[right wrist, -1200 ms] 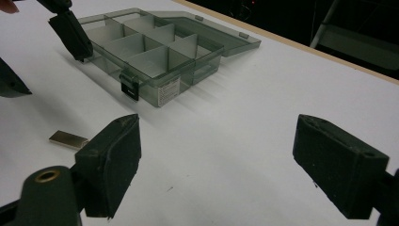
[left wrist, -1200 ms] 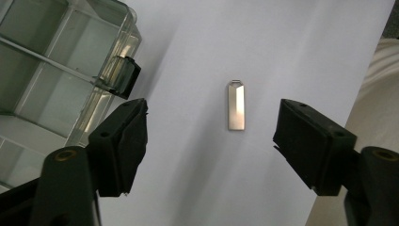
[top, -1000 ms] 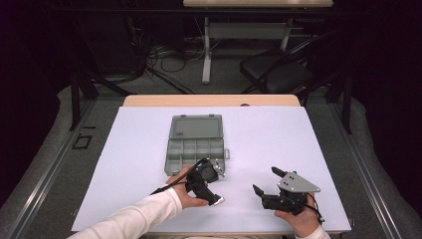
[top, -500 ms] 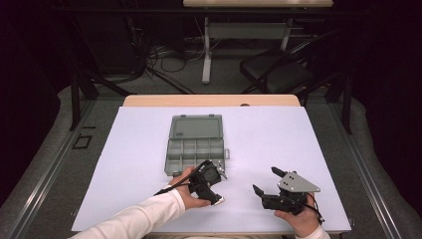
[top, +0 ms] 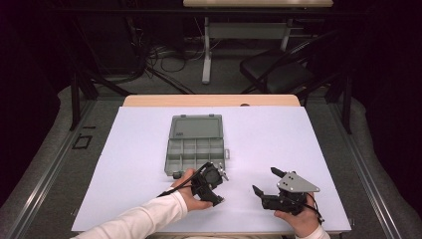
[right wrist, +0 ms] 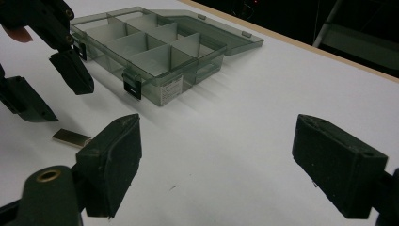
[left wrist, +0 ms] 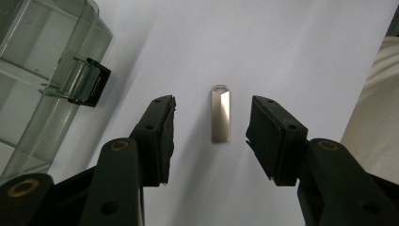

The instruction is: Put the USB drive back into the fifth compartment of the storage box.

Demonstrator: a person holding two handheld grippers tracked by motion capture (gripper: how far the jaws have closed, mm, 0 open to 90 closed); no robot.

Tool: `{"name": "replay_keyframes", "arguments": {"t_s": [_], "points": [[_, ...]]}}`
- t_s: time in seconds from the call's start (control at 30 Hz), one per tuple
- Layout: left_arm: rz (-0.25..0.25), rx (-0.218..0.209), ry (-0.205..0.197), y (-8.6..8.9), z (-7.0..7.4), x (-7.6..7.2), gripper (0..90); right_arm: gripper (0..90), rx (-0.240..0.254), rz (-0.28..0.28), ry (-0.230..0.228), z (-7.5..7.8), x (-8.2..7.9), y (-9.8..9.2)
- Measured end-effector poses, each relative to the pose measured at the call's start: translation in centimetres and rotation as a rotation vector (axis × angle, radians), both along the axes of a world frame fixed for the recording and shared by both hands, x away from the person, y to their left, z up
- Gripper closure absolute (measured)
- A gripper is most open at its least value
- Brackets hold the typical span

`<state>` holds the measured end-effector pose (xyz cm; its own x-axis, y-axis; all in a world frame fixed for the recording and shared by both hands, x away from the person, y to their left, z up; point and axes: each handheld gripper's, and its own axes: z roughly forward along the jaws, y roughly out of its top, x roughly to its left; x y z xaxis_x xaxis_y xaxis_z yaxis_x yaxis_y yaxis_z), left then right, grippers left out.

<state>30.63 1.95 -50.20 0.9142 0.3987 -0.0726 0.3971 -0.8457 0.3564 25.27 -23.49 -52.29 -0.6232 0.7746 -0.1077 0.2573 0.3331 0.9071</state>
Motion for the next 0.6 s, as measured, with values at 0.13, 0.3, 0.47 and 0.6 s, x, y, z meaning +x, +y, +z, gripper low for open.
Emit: {"name": "replay_keyframes", "arguments": {"t_s": [0.13, 0.3, 0.47, 0.6], "points": [[0.005, -0.003, 0.006, -0.1, -0.2, -0.2, 53.4, 16.3, 0.000, 0.002, -0.001, 0.0, 0.0, 0.0], [0.009, -0.007, 0.014, -0.3, -0.4, -0.4, 56.8, 16.3, -0.001, 0.003, -0.002, 0.0, 0.0, 0.0], [0.023, -0.010, 0.022, -0.4, -0.7, -0.5, 60.9, 16.3, -0.001, 0.004, -0.002, 0.0, 0.0, 0.0], [0.021, -0.002, 0.028, -0.5, -1.2, -0.5, 61.7, 16.3, -0.003, 0.003, -0.001, 0.0, 0.0, 0.0]]}}
